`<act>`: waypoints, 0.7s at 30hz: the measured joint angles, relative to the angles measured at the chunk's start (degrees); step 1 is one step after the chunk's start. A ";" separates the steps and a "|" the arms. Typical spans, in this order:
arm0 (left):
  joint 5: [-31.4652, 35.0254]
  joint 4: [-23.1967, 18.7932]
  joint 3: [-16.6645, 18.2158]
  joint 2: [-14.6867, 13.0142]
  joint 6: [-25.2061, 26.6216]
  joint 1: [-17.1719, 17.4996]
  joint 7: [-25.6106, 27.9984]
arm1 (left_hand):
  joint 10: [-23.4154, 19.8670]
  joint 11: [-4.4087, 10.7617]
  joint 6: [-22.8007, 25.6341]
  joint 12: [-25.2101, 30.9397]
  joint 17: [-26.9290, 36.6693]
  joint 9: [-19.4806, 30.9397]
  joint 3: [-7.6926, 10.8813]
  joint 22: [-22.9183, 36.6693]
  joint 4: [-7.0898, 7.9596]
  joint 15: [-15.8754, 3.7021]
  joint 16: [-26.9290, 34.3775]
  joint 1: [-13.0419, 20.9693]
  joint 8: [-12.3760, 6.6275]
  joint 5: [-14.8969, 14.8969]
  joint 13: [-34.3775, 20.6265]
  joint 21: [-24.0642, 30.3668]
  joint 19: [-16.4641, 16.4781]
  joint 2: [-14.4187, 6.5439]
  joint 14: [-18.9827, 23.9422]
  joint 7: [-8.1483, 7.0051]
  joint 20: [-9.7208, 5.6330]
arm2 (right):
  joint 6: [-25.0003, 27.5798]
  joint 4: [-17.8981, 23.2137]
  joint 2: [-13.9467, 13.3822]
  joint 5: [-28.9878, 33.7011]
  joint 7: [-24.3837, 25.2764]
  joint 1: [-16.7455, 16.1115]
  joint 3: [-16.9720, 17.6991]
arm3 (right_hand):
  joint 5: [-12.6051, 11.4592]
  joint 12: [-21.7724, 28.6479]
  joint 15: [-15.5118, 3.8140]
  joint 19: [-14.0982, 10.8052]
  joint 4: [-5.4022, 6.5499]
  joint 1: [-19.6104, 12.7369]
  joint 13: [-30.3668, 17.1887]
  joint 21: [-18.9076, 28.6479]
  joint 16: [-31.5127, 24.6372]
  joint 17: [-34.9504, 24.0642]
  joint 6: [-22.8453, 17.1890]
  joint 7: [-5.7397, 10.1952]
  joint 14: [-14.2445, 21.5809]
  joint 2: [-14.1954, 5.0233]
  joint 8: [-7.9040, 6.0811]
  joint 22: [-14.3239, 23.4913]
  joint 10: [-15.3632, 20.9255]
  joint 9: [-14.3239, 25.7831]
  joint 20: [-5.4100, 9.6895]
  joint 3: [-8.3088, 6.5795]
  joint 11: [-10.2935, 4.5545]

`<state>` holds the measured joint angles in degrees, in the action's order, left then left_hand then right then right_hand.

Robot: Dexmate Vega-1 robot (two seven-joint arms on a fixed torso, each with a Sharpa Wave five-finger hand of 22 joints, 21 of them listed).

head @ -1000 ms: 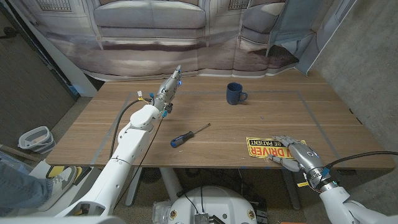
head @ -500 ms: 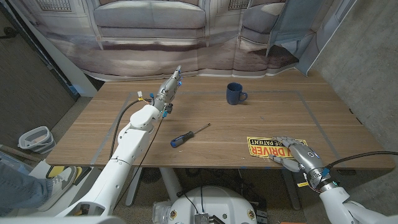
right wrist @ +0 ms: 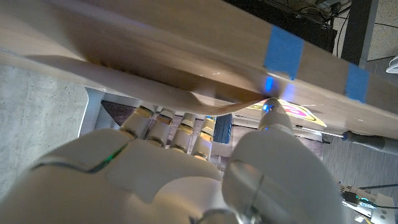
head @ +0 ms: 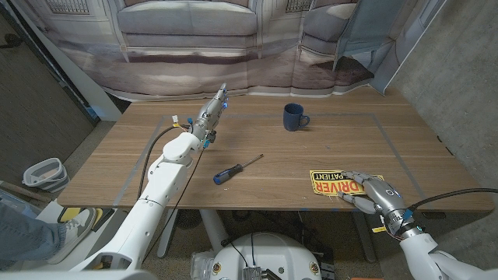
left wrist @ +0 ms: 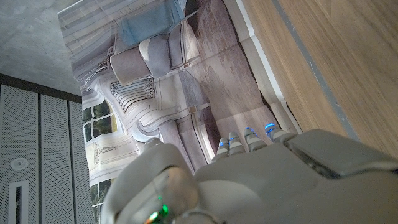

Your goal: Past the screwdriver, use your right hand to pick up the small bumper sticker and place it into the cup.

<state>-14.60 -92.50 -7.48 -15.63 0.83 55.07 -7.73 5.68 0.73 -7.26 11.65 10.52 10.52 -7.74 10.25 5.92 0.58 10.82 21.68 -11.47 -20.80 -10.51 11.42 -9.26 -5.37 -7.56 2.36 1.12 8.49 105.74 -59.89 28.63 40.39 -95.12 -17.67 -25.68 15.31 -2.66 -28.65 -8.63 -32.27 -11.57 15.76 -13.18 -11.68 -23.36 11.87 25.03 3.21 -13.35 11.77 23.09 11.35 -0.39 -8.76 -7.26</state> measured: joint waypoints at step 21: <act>-0.14 0.87 0.12 0.17 -0.15 0.05 -0.05 | 0.00 0.00 0.00 0.00 0.00 0.00 -0.48 0.00 -0.01 0.00 0.00 0.00 0.00 0.00 0.00 0.00 0.00 0.00 0.00 0.00 0.00 | 0.24 -0.18 -0.66 -0.65 -0.05 1.89 -1.58 | 1.34 2.70 -0.70 -4.91 -0.02 -6.04 0.13 3.77 -2.10 -0.71 -6.65 0.72 10.94 -3.64 -0.69 1.26 7.65 -0.12 2.00 -2.79 -2.17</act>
<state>-14.75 -91.63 -7.36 -15.46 0.68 55.12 -7.78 5.68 0.73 -7.26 11.65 10.52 10.52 -8.22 10.25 5.90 0.58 10.82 21.68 -11.47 -20.80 -10.51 11.42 -9.26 -5.37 -7.56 2.36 1.12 8.73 105.56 -60.55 27.98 40.34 -93.23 -19.26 -24.34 18.01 -3.36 -33.57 -8.65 -38.31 -11.44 19.52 -15.28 -12.39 -30.00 12.59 35.97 -0.43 -14.05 13.04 30.73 11.23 1.61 -11.55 -9.42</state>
